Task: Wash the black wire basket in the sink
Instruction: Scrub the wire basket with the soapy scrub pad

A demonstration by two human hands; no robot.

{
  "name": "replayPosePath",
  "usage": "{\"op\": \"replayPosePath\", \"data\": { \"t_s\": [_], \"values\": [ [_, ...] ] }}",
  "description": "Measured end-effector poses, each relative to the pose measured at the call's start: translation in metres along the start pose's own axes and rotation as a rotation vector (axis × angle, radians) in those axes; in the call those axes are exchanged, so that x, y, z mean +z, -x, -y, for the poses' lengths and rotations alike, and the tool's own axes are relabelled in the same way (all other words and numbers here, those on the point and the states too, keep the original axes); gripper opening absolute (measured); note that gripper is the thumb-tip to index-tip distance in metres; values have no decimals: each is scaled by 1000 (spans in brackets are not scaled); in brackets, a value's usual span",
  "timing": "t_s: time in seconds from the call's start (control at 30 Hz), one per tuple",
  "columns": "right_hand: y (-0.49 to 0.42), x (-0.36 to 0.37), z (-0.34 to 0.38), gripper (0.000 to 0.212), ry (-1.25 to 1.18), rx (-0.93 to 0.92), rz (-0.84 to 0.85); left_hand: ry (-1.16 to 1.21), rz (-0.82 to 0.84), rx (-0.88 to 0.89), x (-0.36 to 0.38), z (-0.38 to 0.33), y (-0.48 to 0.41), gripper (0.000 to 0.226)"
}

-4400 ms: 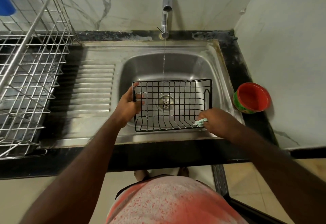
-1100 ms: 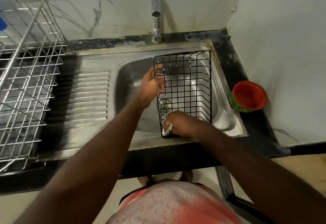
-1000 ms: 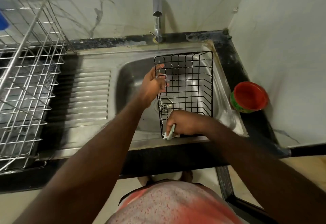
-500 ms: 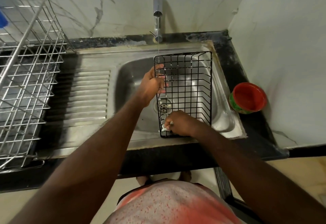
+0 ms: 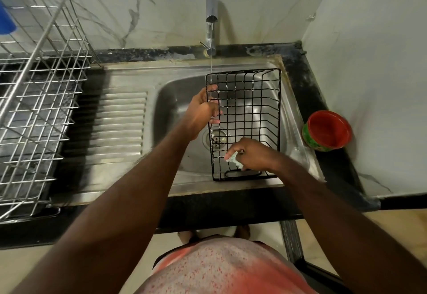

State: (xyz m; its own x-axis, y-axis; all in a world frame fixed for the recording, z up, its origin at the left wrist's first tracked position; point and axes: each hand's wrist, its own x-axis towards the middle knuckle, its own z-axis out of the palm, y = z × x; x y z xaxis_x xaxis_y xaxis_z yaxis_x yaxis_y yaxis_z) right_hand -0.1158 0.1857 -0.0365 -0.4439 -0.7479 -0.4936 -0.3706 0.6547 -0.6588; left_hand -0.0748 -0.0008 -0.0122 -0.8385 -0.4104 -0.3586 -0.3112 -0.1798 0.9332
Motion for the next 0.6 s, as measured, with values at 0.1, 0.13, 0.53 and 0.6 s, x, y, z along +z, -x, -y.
{"op": "replayPosePath", "data": {
  "t_s": [0.1,0.13,0.53,0.6],
  "values": [
    [-3,5,-1,28,-178,60,-134,-14,0,6,0,-1,1,68],
    [-2,6,-2,25,-180,63,-161,-22,1,10,0,-1,2,69],
    [-15,32,-5,31,480,-110,-74,-66,3,42,-1,1,3,70],
    [-14,30,-4,30,435,-86,-10,-68,1,46,-1,1,3,70]
  ]
}}
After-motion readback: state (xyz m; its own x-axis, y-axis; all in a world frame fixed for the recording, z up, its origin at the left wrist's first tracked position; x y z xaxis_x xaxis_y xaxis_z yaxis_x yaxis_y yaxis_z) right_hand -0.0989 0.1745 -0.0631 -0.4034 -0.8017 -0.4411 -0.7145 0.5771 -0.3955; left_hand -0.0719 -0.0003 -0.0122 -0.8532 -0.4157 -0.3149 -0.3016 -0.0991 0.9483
